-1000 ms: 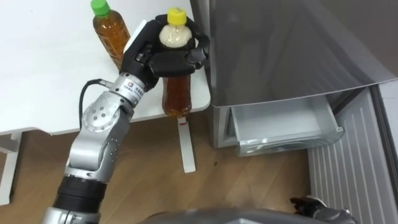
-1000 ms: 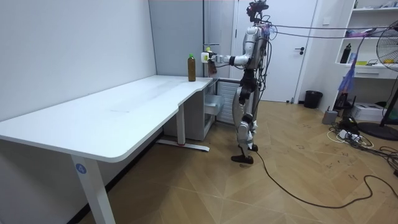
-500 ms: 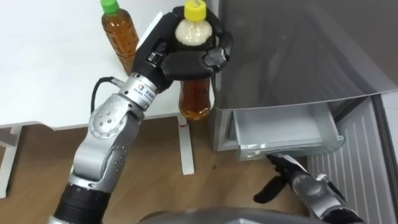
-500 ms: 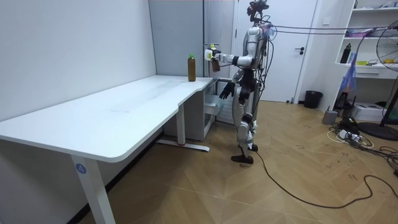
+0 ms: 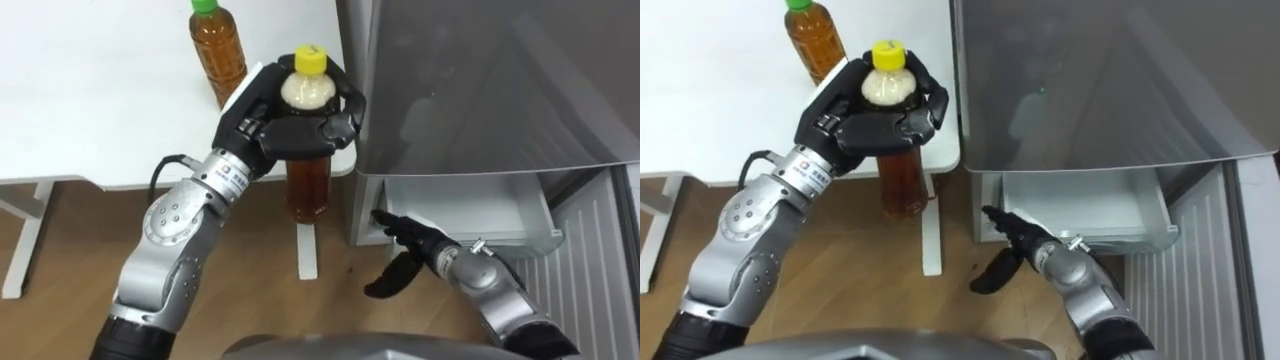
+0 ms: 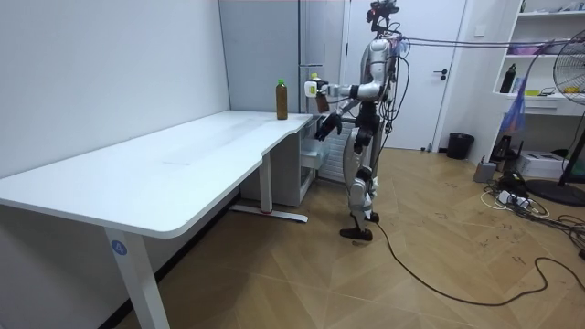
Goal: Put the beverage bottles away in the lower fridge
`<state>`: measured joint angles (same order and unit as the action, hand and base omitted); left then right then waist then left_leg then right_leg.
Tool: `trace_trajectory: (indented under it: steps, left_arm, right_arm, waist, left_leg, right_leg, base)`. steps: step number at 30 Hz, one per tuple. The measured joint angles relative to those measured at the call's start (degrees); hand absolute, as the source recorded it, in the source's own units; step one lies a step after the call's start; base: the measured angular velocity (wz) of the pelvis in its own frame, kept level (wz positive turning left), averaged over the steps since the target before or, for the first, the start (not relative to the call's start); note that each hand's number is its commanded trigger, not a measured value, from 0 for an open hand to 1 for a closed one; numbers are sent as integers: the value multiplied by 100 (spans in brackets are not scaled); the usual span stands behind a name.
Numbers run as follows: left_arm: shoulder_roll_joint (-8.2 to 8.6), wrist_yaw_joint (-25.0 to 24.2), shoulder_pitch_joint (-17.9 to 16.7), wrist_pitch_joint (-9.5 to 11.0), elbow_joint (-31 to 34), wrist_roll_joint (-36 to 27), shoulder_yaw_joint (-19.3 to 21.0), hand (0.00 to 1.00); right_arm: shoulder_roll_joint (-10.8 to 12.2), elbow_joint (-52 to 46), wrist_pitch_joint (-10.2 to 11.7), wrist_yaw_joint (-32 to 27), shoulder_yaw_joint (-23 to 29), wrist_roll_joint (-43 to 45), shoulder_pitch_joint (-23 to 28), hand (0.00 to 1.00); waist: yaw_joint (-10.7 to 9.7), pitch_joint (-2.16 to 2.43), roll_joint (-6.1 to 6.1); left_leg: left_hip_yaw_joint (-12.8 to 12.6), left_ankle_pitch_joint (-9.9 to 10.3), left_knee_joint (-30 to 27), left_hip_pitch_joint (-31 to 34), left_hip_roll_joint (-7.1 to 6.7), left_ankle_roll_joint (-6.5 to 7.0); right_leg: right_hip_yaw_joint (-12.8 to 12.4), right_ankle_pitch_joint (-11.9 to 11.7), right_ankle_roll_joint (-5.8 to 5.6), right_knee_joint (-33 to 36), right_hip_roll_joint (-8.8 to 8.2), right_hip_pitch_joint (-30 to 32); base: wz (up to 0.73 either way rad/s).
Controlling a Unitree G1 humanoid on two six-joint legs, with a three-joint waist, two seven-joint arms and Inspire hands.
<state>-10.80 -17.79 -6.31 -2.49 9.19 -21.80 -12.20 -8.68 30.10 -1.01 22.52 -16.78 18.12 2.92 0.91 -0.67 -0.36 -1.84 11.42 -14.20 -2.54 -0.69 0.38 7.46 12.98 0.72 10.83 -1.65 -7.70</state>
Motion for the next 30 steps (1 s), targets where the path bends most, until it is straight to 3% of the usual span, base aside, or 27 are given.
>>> trace_trajectory:
  steps: [8, 15, 18, 30]
  left_arm:
    - [-24, -184, -244, 0, 8, -12, 88, 100]
    - [-23, -419, -248, 1, 4, -11, 107, 100]
    - [-46, -426, -248, 1, 4, -14, -12, 100]
    - [-101, -667, -245, -11, -293, -386, -429, 100]
  right_arm:
    - [-68, -892, -5, 892, 7, -851, 156, 0]
    - [-190, -1319, -33, 1662, -2, -1352, 147, 0]
    - [-214, -1434, -34, 1947, -111, -1849, 128, 0]
    - [-176, -1626, -286, 2128, -334, -2618, -33, 0]
  waist:
    - [130, -18, -49]
    - [210, -23, -58]
    - [231, -50, -100]
    - [248, -63, -115]
  left_leg:
    - [39, 4, -31, 24, -15, 3]
    - [65, 7, -55, 73, -10, 4]
    - [72, 7, -55, 80, -16, 4]
    - [58, 8, -146, 249, -2, 6]
  right_leg:
    - [63, 1, -2, -18, -14, -33]
    - [121, 1, -1, -15, -7, -16]
    - [151, 1, -1, -19, -13, -20]
    - [204, -1, 1, 49, -29, 97]
  base:
    - [4]
    - [3]
    - [3]
    - [0]
